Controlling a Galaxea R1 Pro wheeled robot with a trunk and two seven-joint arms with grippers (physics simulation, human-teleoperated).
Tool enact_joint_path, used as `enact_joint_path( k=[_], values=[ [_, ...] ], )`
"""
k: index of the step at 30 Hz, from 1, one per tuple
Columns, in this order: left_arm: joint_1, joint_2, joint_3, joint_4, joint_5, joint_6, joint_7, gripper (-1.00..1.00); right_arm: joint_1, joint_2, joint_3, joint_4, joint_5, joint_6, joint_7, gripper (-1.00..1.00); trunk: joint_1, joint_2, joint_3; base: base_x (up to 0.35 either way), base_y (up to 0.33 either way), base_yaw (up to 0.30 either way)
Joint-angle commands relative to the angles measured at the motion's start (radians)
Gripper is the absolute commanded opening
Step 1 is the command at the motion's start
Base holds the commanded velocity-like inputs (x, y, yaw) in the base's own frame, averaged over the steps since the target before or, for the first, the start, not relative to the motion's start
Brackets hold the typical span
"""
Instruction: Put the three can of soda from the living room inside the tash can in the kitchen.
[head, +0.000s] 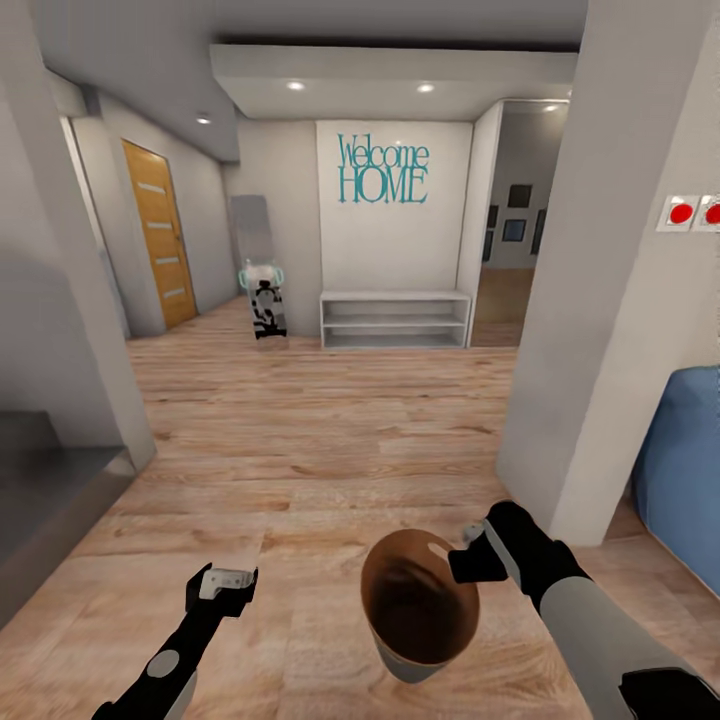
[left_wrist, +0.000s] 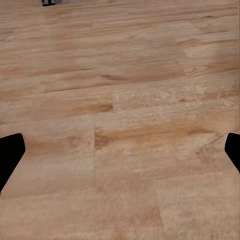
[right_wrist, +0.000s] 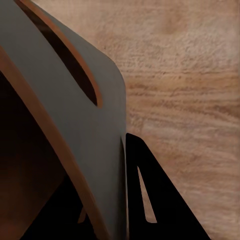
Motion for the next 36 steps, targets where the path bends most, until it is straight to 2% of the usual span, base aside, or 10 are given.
enact_joint_path(
  k=[1, 8, 19, 29, 36],
  values=[
    [0.0, -0.001, 0.0, 0.0, 0.0, 0.0, 0.0, 1.0, 0.0, -0.001, -0.002, 0.001, -0.019, 0.002, 0.005, -1.0, 0.0, 0.0, 0.004, 0.0, 0.0, 0.0],
    [0.0, 0.001, 0.0, -0.004, 0.004, 0.0, 0.0, 1.0, 0.0, 0.0, 0.001, 0.005, -0.017, 0.002, 0.042, -1.0, -0.004, 0.002, 0.031, 0.0, 0.0, 0.0],
    [0.001, 0.003, 0.0, -0.004, 0.004, -0.003, 0.001, 1.0, 0.001, 0.002, 0.003, 0.006, -0.012, 0.002, 0.055, -1.0, -0.046, 0.079, 0.066, 0.0, 0.0, 0.0],
    [0.008, -0.004, 0.009, -0.037, 0.012, -0.005, 0.008, 1.0, 0.005, 0.005, 0.008, 0.001, -0.007, 0.002, 0.056, -1.0, -0.046, 0.079, 0.066, 0.0, 0.0, 0.0],
    [0.009, -0.006, 0.009, -0.039, 0.008, -0.001, 0.008, 1.0, 0.005, 0.005, 0.008, -0.002, -0.007, 0.002, 0.055, -1.0, -0.019, 0.03, 0.044, 0.0, 0.0, 0.0]
  ],
)
